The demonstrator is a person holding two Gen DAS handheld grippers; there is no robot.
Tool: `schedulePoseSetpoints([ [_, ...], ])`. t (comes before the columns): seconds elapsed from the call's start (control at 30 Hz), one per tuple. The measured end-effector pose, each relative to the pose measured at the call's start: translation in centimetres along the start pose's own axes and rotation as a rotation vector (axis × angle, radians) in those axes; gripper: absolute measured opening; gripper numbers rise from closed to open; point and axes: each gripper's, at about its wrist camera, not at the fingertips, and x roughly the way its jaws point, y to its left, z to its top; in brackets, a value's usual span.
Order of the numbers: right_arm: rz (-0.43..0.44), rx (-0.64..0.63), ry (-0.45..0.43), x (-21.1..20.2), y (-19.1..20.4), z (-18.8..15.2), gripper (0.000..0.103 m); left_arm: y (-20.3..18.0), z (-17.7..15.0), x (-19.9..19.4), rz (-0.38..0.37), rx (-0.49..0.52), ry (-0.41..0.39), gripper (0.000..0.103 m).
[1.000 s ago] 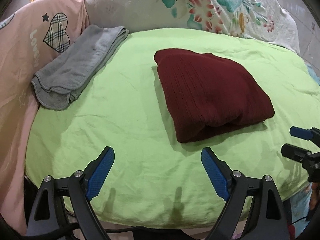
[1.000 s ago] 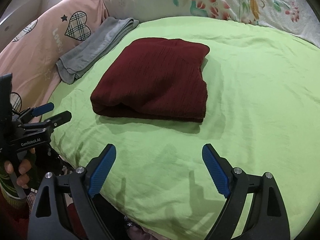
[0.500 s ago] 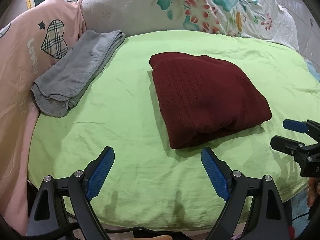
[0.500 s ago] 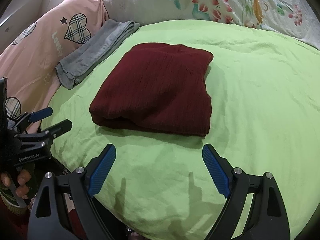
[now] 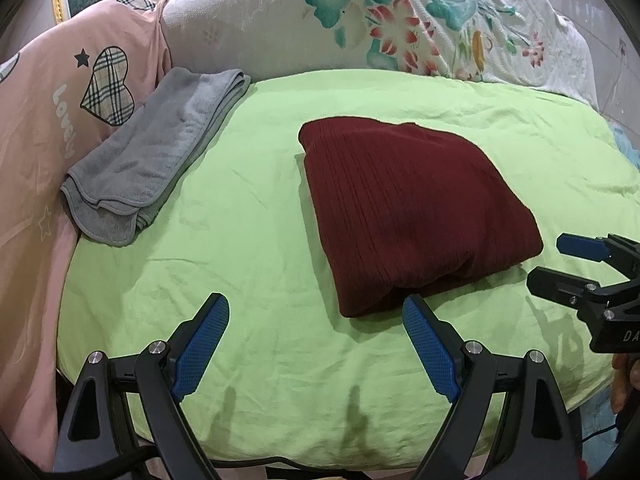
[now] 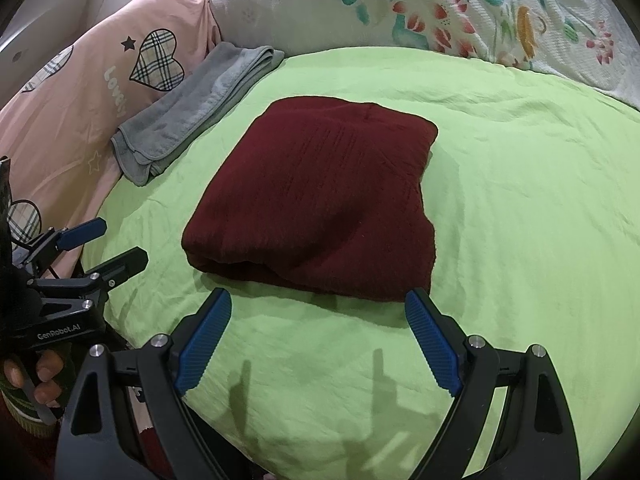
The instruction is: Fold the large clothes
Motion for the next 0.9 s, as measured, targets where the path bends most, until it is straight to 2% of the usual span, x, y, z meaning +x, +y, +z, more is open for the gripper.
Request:
schedulePoseSetpoints([
  [0.9, -0.003, 0.025, 0.002, 0.0, 0.2, -0.5, 0.090, -1.4, -1.1, 0.5, -0.040, 0.003, 0.037, 0.089],
])
